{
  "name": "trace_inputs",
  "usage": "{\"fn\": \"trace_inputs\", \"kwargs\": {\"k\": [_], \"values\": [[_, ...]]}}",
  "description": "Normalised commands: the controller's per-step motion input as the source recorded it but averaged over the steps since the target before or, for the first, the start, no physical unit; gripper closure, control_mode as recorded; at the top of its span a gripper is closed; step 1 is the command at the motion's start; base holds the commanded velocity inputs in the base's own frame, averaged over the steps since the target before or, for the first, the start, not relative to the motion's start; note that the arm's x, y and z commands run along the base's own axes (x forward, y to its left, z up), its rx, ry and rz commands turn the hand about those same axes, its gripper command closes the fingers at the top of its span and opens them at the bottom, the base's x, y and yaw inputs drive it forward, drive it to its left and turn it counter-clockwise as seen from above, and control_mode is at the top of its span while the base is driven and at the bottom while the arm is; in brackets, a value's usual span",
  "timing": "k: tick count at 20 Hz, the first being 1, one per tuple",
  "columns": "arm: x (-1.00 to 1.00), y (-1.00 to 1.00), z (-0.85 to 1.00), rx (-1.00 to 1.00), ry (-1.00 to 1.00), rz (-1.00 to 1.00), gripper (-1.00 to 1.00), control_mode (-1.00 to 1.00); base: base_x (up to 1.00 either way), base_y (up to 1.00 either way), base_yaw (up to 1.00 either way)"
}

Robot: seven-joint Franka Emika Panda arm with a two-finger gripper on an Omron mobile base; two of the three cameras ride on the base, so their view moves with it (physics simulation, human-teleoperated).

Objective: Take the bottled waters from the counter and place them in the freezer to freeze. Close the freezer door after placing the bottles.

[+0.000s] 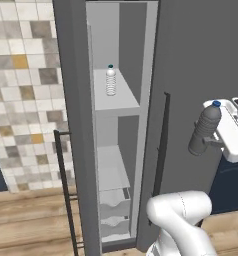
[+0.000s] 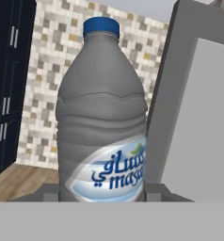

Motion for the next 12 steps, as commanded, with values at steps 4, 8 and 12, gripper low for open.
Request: {"fn": "trace_inputs", "kwargs": {"k": [4, 8, 12], "values": [[0.0, 0.0, 0.0, 0.0, 0.0, 0.0, 1.0, 1.0, 0.28, 0.0, 0.0], [0.0, 0.0, 0.0, 0.0, 0.0, 0.0, 1.0, 1.0, 0.4, 0.0, 0.0], [0.0, 0.0, 0.0, 0.0, 0.0, 0.0, 1.0, 1.0, 0.33, 0.0, 0.0]]}}
